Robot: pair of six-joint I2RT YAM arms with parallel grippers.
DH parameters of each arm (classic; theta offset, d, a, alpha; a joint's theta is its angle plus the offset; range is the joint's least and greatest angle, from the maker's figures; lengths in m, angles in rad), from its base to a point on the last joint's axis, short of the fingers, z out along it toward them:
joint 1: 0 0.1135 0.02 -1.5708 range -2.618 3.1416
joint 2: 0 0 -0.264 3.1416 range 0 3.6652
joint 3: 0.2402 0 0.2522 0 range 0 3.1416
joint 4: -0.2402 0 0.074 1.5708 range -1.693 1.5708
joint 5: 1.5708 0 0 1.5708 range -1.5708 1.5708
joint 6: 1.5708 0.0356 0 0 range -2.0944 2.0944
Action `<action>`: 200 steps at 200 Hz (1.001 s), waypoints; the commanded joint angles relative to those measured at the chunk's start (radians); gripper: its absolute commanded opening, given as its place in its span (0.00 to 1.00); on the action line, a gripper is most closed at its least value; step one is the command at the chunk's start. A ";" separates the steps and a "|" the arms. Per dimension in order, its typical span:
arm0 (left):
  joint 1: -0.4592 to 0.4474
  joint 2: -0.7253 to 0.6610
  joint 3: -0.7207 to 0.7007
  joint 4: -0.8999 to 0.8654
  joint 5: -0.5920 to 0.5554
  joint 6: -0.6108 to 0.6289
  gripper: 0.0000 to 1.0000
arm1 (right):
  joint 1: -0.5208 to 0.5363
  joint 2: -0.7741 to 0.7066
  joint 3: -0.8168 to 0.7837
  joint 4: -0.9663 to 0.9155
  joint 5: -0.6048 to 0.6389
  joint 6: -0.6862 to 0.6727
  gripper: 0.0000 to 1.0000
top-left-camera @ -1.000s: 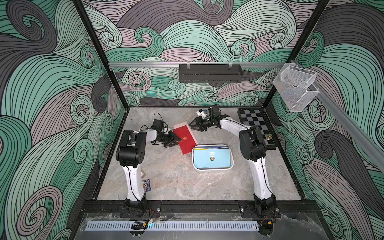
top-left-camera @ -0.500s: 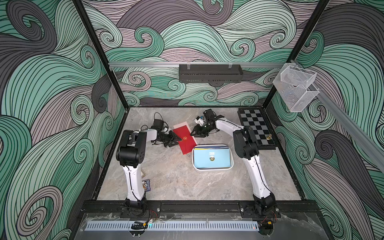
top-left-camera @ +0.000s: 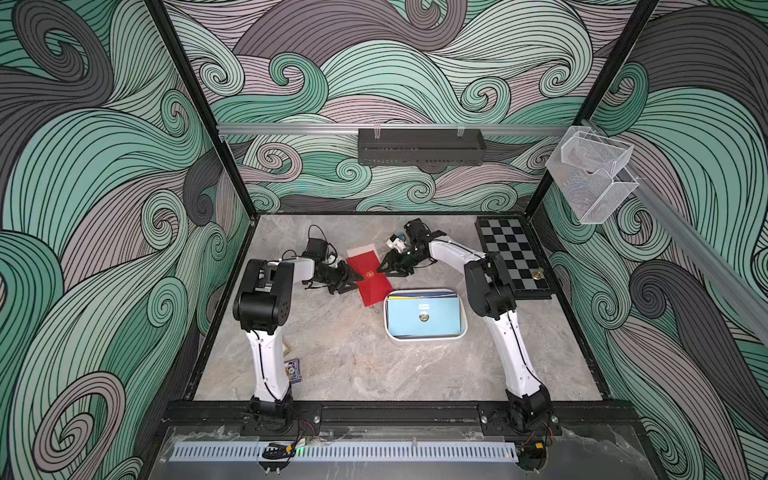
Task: Put the sealed envelopes into the storage box
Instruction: Pick up the envelope from the center of the board.
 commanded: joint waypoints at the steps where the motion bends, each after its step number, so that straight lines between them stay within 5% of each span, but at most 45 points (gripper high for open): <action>1: -0.013 0.092 -0.041 -0.078 -0.130 0.003 0.41 | 0.014 -0.068 -0.052 0.106 -0.143 0.093 0.47; 46: -0.013 0.088 -0.046 -0.083 -0.136 0.009 0.41 | -0.004 -0.109 -0.096 0.135 -0.159 0.120 0.47; 82: -0.013 0.089 -0.046 -0.083 -0.136 0.009 0.41 | -0.025 -0.152 -0.215 0.402 -0.250 0.287 0.47; 133: -0.014 0.087 -0.046 -0.079 -0.132 0.009 0.41 | -0.005 -0.089 -0.172 0.244 -0.206 0.173 0.44; 167: -0.014 0.082 -0.053 -0.073 -0.130 0.010 0.42 | 0.015 -0.053 -0.129 0.164 -0.163 0.111 0.33; 200: -0.013 0.025 -0.067 -0.059 -0.135 0.003 0.43 | 0.024 -0.058 -0.076 0.150 -0.117 0.090 0.09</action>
